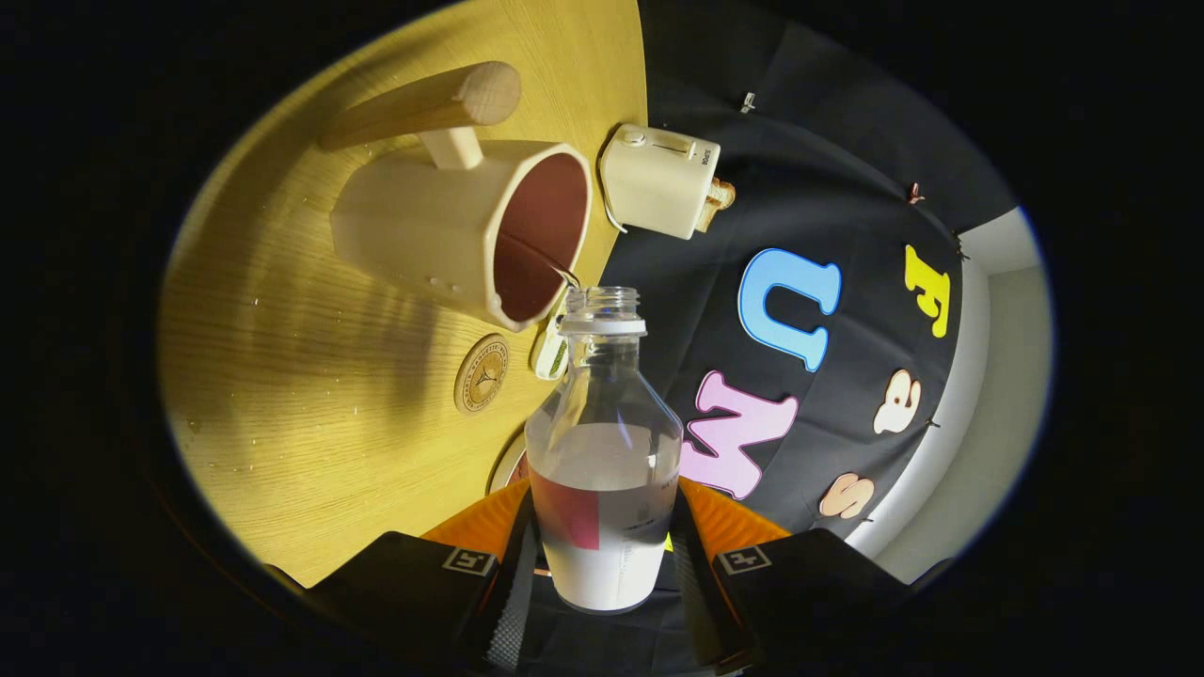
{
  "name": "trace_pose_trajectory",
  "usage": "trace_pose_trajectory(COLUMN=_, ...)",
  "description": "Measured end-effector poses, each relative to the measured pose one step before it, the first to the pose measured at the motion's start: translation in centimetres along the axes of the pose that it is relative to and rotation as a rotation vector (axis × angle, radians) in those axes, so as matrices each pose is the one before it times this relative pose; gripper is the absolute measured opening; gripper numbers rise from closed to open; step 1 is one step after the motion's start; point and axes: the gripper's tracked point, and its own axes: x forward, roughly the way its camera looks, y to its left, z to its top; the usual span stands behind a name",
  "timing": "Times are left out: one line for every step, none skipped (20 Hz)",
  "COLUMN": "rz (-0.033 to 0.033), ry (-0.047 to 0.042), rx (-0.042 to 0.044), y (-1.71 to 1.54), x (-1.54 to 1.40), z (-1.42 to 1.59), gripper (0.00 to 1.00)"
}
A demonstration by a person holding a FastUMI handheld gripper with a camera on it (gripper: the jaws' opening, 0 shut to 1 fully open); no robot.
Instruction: Take the bottle from table, then pour the juice into the cup, finally place the bottle on the coaster
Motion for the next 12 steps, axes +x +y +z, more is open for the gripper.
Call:
trace_pose_trajectory(rz=-0.00279, ry=-0.00245, rx=-0.00354, y=-0.129, x=0.059, z=-0.053, gripper=0.7)
trace_pose_trajectory(rz=-0.00102, ry=-0.00099, rx=-0.00445, y=0.055, x=0.07, z=0.019, gripper=0.7)
trace_pose_trajectory(rz=-0.00092, ry=-0.00174, rx=-0.00367, y=-0.019, x=-0.018, z=0.015, gripper=0.7)
trace_pose_trajectory(rz=-0.0003, ry=-0.00193, rx=-0.00291, y=-0.087, x=0.066, z=0.045, gripper=0.7)
trace_pose_trajectory(rz=0.0015, ry=-0.0016, rx=-0.00432, y=-0.006, x=0.023, z=0.049, gripper=0.7)
trace_pose_trajectory(rz=-0.00107, ry=-0.00183, rx=-0.00685, y=-0.088, x=0.1, z=0.066, gripper=0.7)
trace_pose_trajectory(rz=-0.00203, ry=-0.00295, rx=-0.00642, y=-0.121, x=-0.106, z=0.052, gripper=0.7)
trace_pose_trajectory(rz=-0.00336, ry=-0.00365, rx=-0.00478, y=0.065, x=-0.11, z=0.078, gripper=0.7)
trace_pose_trajectory(rz=-0.00068, ry=-0.00229, rx=-0.00328, y=0.069, x=-0.093, z=0.012, gripper=0.7)
trace_pose_trajectory(rz=-0.00012, ry=-0.00269, rx=-0.00139, y=-0.145, x=0.136, z=0.068, gripper=0.7)
trace_pose_trajectory(rz=-0.00125, ry=-0.00268, rx=-0.00291, y=-0.038, x=0.023, z=0.048, gripper=0.7)
trace_pose_trajectory(rz=-0.00156, ry=-0.00189, rx=-0.00294, y=-0.007, x=-0.014, z=0.067, gripper=0.7)
